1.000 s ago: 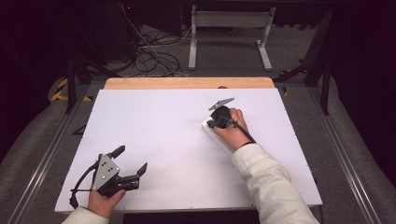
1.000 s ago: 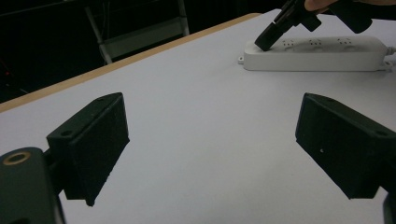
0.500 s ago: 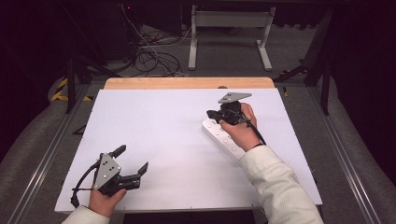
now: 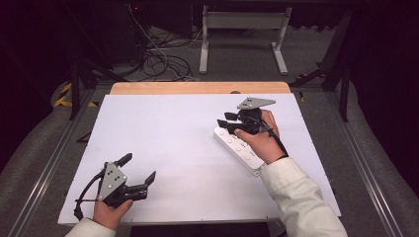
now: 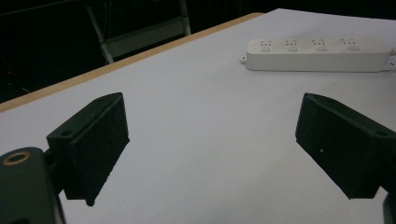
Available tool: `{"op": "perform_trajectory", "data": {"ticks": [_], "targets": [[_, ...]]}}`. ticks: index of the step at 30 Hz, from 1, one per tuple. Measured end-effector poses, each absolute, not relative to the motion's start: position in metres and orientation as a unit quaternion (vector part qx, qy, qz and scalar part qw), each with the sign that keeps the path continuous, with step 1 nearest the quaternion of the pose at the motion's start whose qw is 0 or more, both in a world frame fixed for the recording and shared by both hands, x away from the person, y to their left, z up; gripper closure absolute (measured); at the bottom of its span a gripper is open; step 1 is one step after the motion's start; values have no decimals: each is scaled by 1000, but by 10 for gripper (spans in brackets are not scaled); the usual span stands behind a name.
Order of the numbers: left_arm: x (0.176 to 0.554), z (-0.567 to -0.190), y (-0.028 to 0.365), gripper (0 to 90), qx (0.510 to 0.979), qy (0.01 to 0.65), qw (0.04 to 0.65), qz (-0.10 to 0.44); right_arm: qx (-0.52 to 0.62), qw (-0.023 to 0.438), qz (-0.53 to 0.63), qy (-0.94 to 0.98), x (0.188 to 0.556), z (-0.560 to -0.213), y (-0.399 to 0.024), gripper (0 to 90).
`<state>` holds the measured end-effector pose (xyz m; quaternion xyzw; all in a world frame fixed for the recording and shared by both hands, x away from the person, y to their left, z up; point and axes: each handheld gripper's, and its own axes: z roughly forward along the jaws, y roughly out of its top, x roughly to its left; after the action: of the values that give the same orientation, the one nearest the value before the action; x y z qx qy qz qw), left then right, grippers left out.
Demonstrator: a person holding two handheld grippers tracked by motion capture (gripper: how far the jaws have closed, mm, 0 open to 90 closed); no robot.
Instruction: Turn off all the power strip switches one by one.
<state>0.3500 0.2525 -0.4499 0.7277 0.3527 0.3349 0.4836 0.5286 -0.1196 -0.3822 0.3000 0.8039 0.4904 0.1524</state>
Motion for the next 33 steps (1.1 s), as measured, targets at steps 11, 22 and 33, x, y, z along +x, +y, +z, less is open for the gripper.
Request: {"op": "perform_trajectory", "data": {"ticks": [11, 22, 33], "targets": [[350, -449, 255, 102, 723, 355, 485, 339, 279, 167, 508, 798, 491, -371, -145, 332], [350, -449, 255, 104, 726, 359, 485, 329, 279, 176, 523, 786, 460, -384, -178, 252], [350, -448, 255, 104, 729, 356, 483, 330, 287, 177, 533, 776, 437, -409, -212, 213]]}}
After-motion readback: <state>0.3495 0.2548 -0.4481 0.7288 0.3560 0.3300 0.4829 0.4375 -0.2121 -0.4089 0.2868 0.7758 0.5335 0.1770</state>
